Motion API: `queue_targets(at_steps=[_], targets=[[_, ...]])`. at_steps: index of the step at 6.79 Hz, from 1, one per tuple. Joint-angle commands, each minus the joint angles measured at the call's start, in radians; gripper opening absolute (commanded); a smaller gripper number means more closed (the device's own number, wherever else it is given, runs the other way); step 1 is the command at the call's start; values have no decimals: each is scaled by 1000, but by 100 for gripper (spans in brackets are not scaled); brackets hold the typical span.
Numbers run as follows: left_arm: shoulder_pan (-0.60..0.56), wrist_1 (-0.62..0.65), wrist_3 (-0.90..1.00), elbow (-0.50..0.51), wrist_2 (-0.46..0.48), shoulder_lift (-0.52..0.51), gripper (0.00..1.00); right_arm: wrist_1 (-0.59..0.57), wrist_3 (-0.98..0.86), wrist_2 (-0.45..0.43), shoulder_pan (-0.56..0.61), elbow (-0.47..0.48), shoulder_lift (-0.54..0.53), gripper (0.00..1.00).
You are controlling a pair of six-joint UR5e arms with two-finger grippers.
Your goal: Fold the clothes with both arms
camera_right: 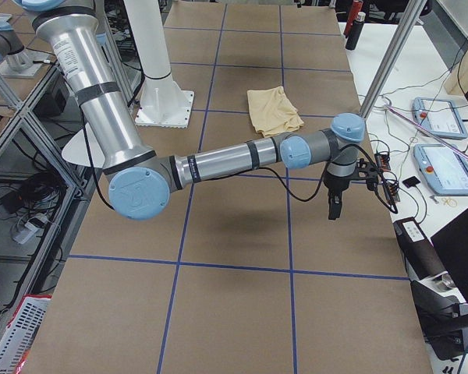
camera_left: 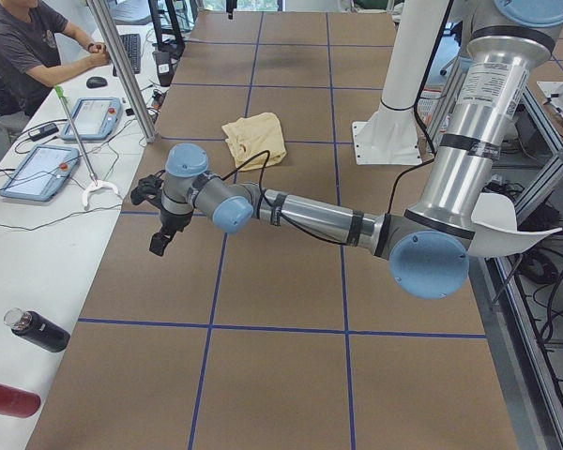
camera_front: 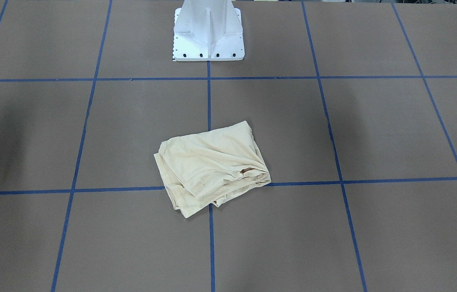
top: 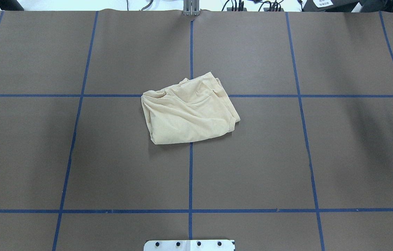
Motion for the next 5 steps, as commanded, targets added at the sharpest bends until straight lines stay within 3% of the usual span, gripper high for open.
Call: queue_targets(at_steps=[1, 3, 4, 5], targets=[[-74, 128, 137, 0, -118, 35, 100, -247, -227, 77, 114, 101, -52, 100], [-105, 131, 192, 3, -130, 113, 100, -298, -370, 132, 161, 219, -217, 100], [-107, 131, 252, 1, -128, 158, 100, -287, -370, 195, 164, 221, -288, 100], [-108, 133, 257, -15, -128, 199, 100, -279, -375, 194, 164, 235, -315, 100]])
